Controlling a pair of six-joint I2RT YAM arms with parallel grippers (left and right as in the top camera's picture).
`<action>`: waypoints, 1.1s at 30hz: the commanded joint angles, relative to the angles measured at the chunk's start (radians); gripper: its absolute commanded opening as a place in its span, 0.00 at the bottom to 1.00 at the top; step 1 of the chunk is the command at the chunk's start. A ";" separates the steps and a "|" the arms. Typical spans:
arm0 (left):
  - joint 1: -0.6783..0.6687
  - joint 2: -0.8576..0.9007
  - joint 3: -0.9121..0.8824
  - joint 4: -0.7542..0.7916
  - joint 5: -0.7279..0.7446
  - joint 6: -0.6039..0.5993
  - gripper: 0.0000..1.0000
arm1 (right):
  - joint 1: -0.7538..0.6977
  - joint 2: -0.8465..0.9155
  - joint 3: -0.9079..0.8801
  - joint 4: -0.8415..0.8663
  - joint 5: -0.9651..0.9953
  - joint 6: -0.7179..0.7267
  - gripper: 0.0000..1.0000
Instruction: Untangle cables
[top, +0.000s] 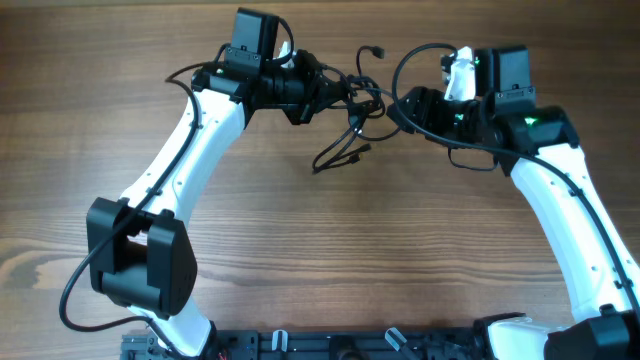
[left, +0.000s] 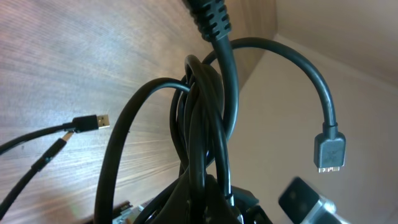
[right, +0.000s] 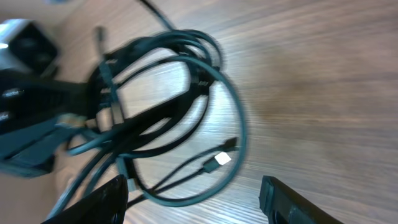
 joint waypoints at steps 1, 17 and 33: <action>-0.003 -0.032 0.000 0.011 0.039 0.119 0.04 | -0.003 0.018 0.007 -0.019 0.095 0.034 0.70; -0.003 -0.032 0.000 0.127 0.164 0.172 0.04 | -0.003 0.134 0.007 0.039 0.042 0.010 0.67; -0.002 -0.032 0.000 -0.011 -0.121 0.581 0.04 | -0.003 0.134 0.007 0.061 0.089 0.010 1.00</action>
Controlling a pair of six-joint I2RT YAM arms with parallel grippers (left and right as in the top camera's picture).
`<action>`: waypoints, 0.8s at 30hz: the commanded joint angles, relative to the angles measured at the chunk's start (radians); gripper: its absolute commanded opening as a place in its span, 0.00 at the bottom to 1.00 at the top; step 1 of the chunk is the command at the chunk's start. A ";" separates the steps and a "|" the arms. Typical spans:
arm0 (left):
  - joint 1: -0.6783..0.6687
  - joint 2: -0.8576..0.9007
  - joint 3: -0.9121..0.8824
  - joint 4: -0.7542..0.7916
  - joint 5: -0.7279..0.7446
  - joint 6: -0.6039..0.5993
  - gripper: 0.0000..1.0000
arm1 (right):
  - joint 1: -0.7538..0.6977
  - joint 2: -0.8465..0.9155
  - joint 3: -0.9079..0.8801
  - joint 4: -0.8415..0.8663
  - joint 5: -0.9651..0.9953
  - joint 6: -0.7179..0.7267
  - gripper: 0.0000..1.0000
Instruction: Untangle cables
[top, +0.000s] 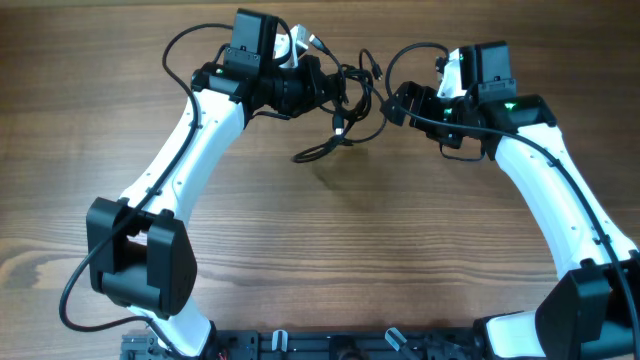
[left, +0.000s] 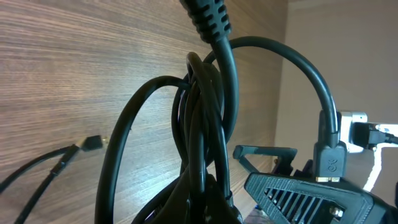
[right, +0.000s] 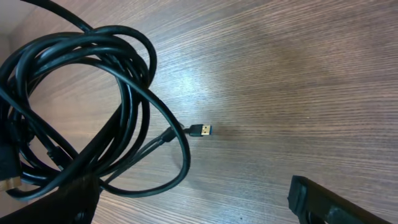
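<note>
A tangle of black cables hangs between my two grippers near the table's far edge. My left gripper is shut on the bundle, whose loops rise out of its jaws. One thick cable ends in a grey connector. A thin tail with a USB plug trails to the table. My right gripper stands wide open just right of the tangle. In the right wrist view its fingers are far apart, the loops lie at its left side, and a gold USB plug lies ahead.
The wooden table stretches toward the near edge. A white plug or adapter sits by the left wrist at the far edge. The right gripper's body fills the lower right of the left wrist view.
Both grippers and the bundle have shifted toward the far edge. The right gripper is nearer the tangle and shows in the left wrist view. The hanging tail has swung left. The grips are unchanged.
</note>
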 joint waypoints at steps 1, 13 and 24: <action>-0.003 -0.031 0.001 0.007 -0.025 0.040 0.04 | -0.002 0.010 0.007 0.005 0.026 0.000 1.00; -0.003 -0.031 0.001 -0.024 -0.032 0.040 0.04 | -0.002 0.010 0.007 0.005 0.026 0.000 1.00; -0.003 -0.031 0.001 -0.027 -0.032 0.040 0.04 | -0.002 0.010 0.007 0.005 0.026 0.000 1.00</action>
